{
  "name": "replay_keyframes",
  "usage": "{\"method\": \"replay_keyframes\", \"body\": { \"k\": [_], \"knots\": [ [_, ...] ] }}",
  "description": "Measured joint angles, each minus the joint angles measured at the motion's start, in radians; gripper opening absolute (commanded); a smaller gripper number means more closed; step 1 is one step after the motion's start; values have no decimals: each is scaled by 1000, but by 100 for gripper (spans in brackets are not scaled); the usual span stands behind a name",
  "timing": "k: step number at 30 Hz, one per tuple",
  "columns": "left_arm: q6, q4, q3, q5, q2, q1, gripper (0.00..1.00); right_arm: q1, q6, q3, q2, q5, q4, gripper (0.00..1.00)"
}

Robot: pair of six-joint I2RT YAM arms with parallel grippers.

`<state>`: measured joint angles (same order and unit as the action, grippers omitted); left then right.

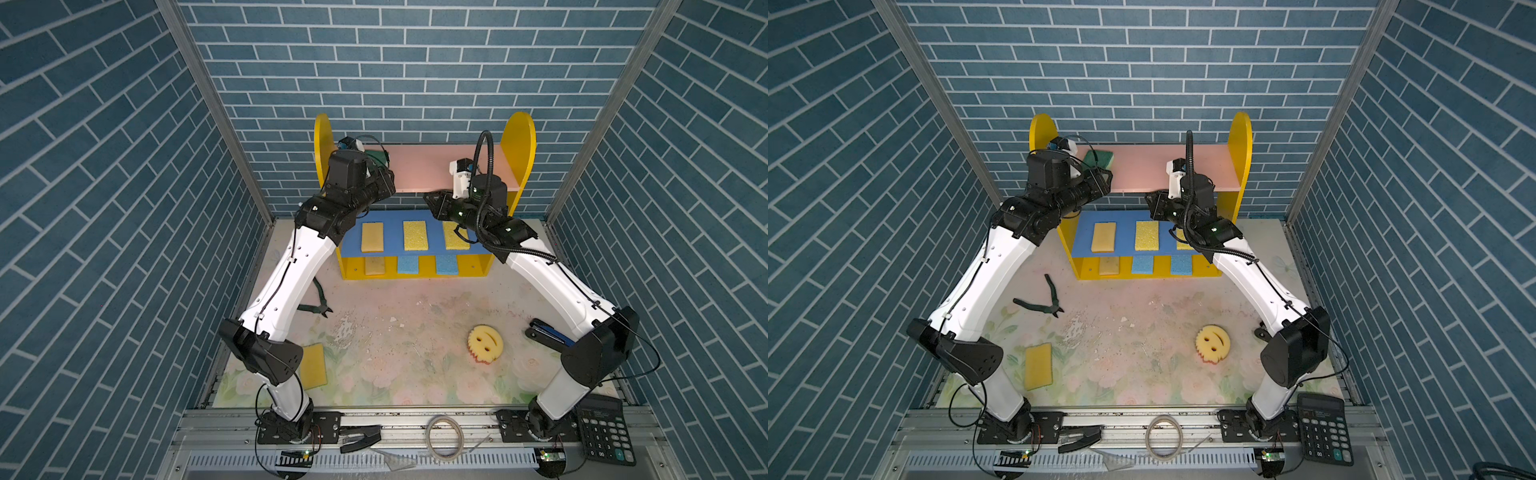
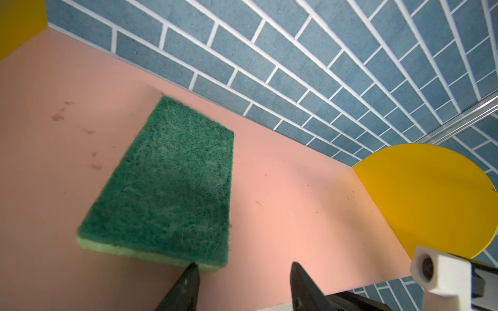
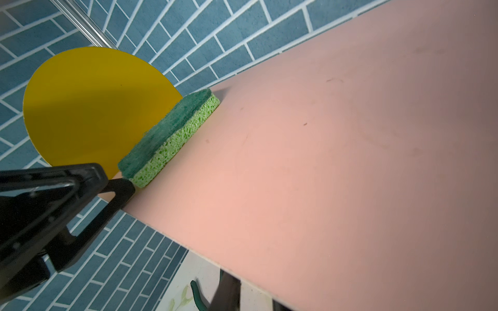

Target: Place and organize the cleaning sponges onto the shelf

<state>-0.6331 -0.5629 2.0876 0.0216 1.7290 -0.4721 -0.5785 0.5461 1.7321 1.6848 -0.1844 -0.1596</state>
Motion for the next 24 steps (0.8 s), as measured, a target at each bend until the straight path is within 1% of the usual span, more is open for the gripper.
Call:
{"method": "replay_keyframes", "body": {
  "k": [10, 14, 16, 20, 24],
  "knots": [
    [0, -3, 1, -20, -6, -11, 56, 3, 8, 0, 0, -8, 0, 22],
    [20, -12, -4, -22, -48, -14, 58, 4, 16, 0, 0, -10, 0, 22],
    [43, -19, -16, -6, -89, -14, 60, 4, 23, 0, 0, -11, 0, 22],
    [104, -31, -24, 60, -174, -10, 65, 4, 26, 0, 0, -11, 0, 22],
    [164, -54, 16, 111, -189, 1, 65, 4, 26, 0, 0, -11, 0, 22]
  ]
}}
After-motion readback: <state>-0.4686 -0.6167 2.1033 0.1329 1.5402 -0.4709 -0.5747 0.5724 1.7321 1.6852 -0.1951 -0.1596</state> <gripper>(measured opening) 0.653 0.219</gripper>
